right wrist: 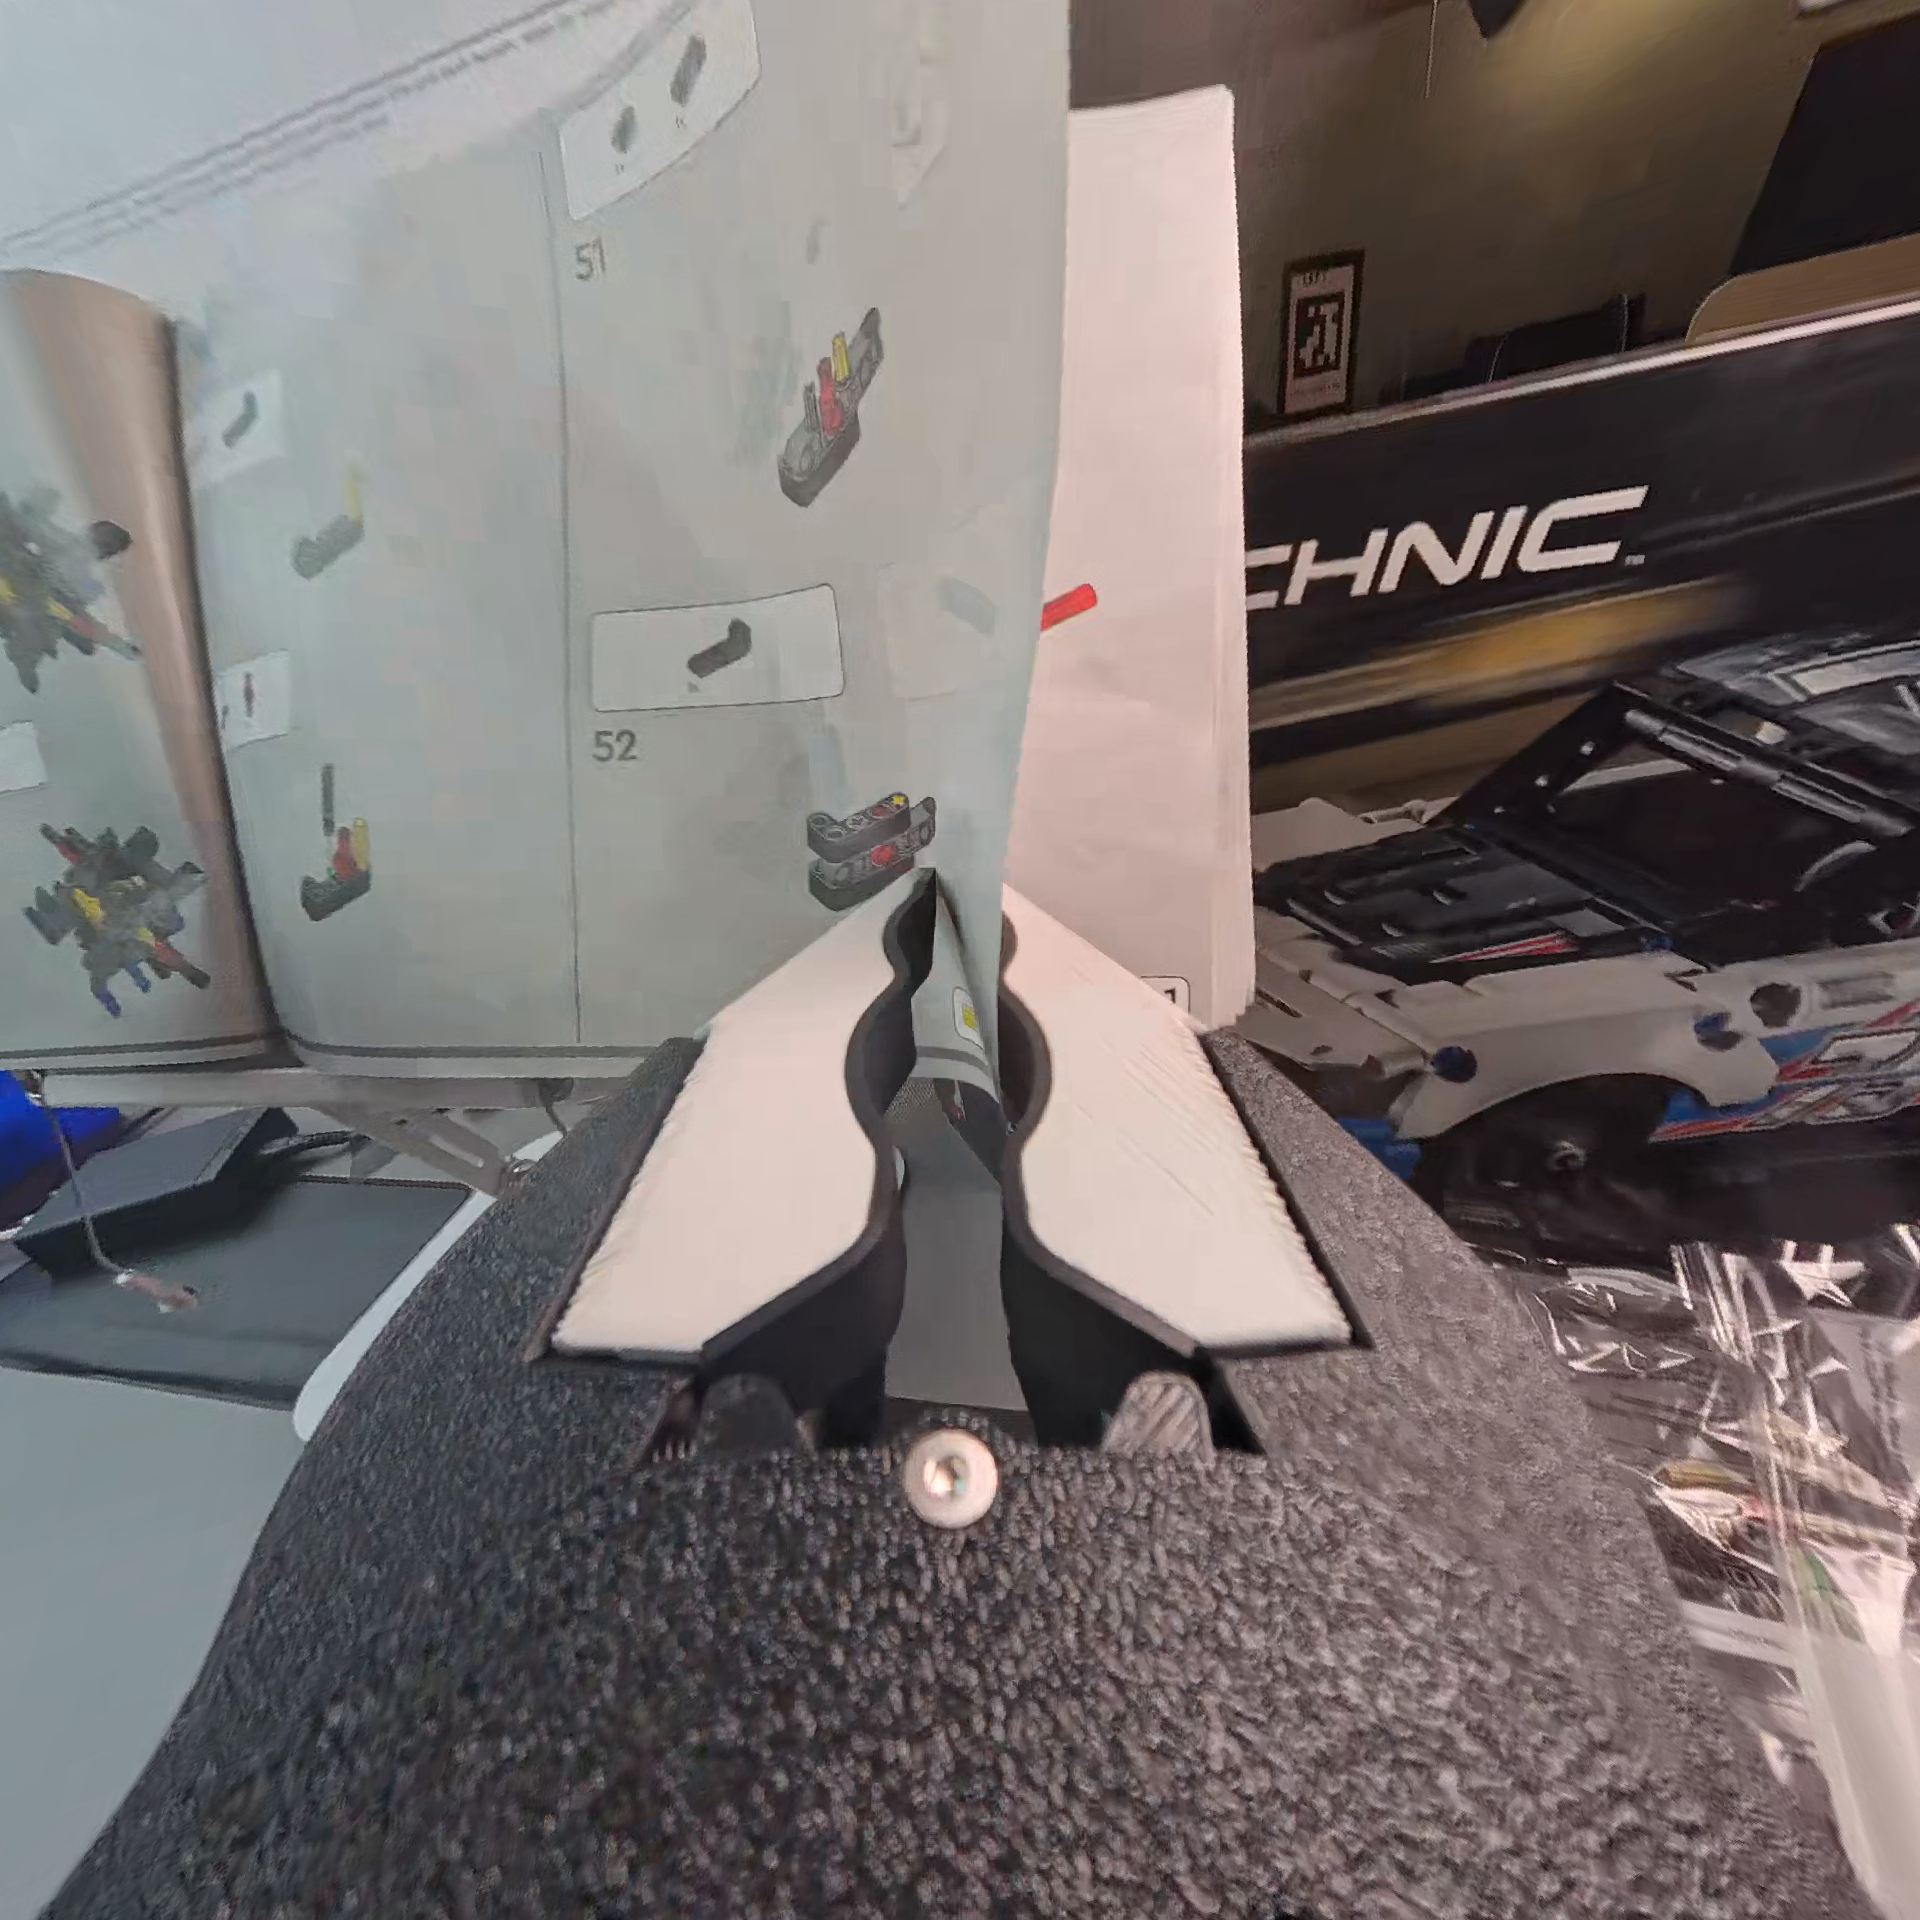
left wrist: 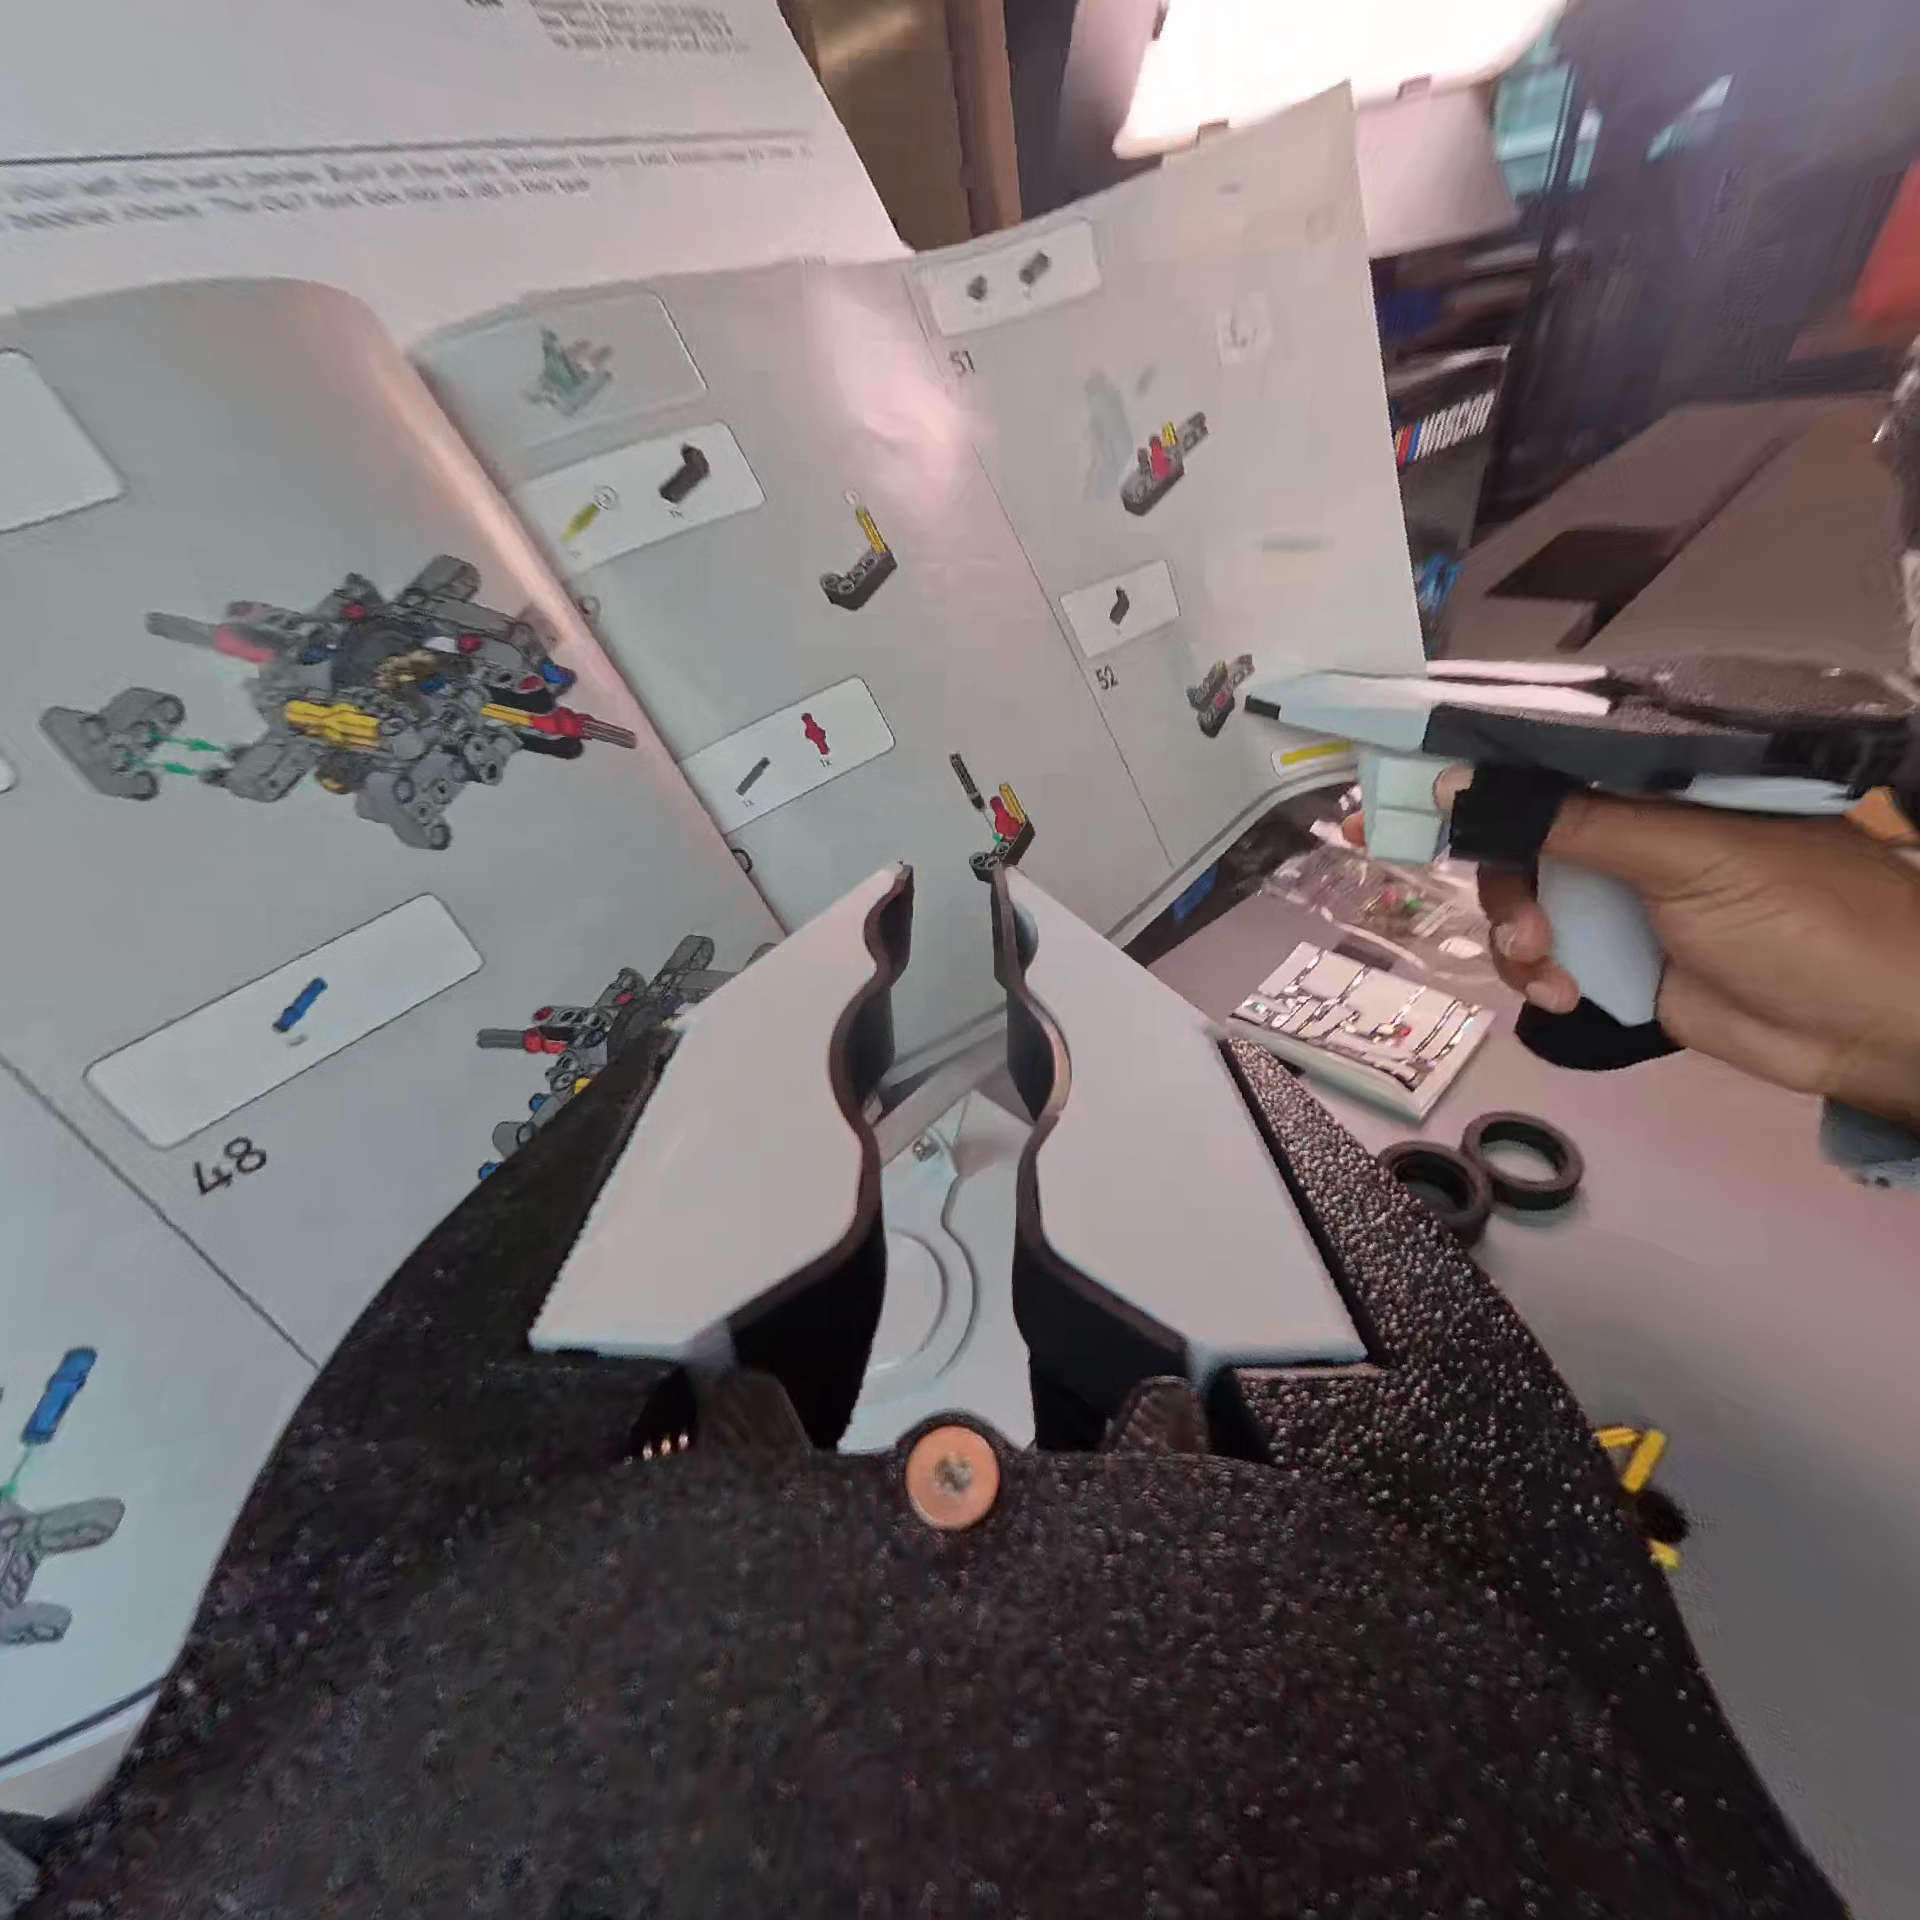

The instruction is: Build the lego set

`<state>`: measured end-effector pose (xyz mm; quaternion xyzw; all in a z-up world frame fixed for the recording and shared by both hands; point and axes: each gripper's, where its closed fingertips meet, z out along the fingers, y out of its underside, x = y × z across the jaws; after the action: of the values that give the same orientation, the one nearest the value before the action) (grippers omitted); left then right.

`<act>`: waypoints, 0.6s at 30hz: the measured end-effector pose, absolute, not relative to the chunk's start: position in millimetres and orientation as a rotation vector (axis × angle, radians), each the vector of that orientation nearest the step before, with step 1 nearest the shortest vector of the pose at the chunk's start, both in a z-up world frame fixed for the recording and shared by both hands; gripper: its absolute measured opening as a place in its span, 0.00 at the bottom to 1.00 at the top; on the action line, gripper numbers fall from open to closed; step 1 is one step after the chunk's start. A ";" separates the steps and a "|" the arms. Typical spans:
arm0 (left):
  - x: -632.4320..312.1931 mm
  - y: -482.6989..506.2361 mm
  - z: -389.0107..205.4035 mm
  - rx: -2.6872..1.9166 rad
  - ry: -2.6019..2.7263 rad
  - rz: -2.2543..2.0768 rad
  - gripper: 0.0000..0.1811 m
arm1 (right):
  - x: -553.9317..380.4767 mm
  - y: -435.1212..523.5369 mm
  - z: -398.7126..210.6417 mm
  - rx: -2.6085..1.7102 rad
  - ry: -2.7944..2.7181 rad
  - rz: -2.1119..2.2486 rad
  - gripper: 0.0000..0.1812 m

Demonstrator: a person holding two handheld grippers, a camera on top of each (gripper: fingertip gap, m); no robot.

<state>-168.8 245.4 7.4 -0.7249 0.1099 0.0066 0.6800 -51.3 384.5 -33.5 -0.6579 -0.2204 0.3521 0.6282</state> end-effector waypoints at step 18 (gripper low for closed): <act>-191.6 300.7 -28.8 -1.844 0.372 0.543 0.00 | -114.6 336.1 -115.7 -1.428 -1.143 0.163 0.00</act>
<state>-191.6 300.7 -28.8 -0.7815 0.1577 0.2300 0.5580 -114.6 336.1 -115.7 -0.6178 -0.4944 0.0704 0.6073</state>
